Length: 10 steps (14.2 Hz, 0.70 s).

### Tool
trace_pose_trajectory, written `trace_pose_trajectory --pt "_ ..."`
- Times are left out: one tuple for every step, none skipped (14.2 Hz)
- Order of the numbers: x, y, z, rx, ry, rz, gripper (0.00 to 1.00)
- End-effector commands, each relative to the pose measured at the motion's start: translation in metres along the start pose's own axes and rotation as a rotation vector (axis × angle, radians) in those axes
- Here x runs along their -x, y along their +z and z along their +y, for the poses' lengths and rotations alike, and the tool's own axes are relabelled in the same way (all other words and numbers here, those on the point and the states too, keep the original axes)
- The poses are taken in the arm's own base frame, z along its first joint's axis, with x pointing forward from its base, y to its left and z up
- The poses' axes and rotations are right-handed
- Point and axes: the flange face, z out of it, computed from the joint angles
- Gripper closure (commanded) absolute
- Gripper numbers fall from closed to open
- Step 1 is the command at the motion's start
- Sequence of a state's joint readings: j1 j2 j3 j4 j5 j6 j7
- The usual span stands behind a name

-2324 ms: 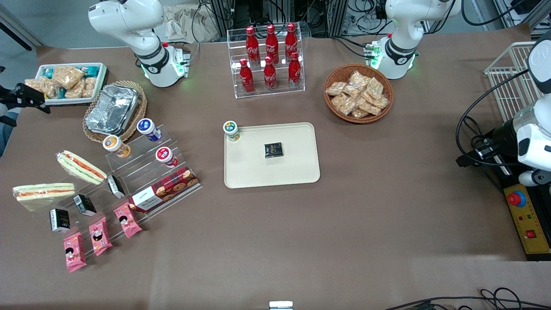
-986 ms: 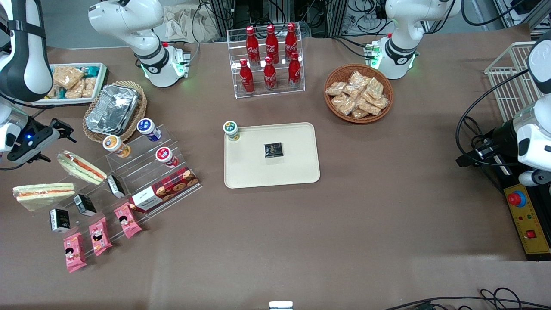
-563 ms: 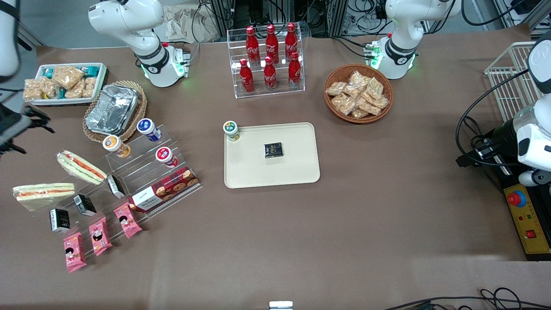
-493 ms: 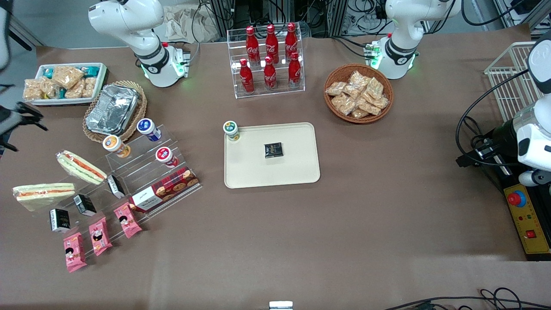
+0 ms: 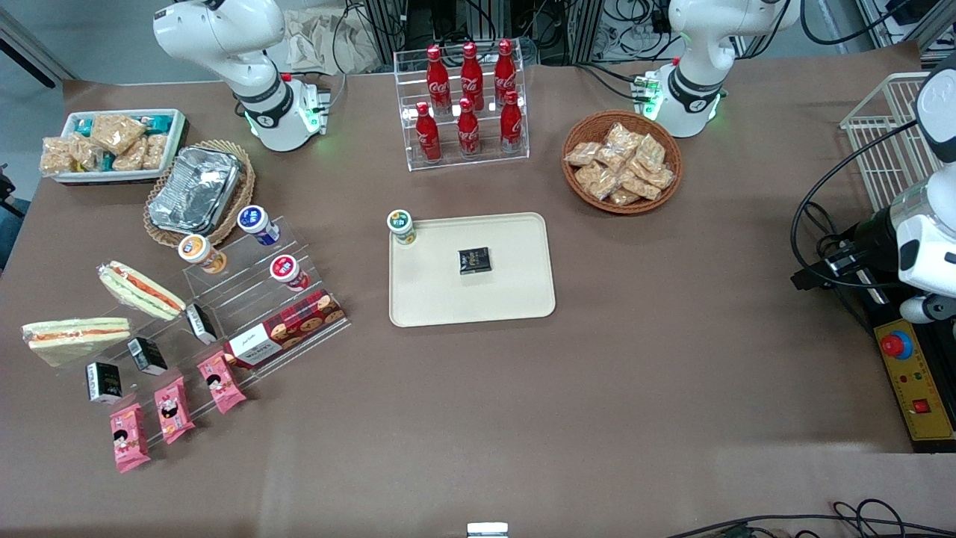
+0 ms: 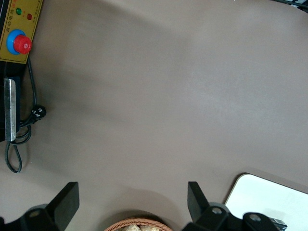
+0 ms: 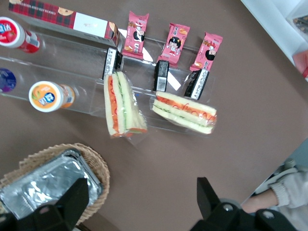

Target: Place sandwich on tray

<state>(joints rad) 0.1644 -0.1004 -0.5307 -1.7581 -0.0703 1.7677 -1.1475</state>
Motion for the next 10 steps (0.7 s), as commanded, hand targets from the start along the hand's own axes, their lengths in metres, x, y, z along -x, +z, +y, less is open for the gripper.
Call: trace_pose_trajectory --pt "-0.007 0.001 0.028 -0.018 -0.088 -0.025 0.00" --pt "-0.001 0.009 0.036 -0.033 -0.113 -0.029 0.00" --pt "0.001 0.016 0.042 -0.041 -0.144 -0.037 0.00" --pt "-0.001 0.022 0.047 -0.047 -0.186 -0.045 0.00" --pt "0.001 0.030 0.052 -0.051 -0.228 -0.054 0.00" --pt "0.004 0.042 0.058 -0.066 -0.267 -0.057 0.00" --pt "0.006 0.053 0.063 -0.081 -0.302 -0.037 0.00" --pt "0.011 0.068 0.069 -0.102 -0.333 -0.020 0.00" --pt "0.013 0.085 0.074 -0.128 -0.370 -0.011 0.00" --pt "0.013 0.103 0.080 -0.145 -0.414 -0.005 0.00"
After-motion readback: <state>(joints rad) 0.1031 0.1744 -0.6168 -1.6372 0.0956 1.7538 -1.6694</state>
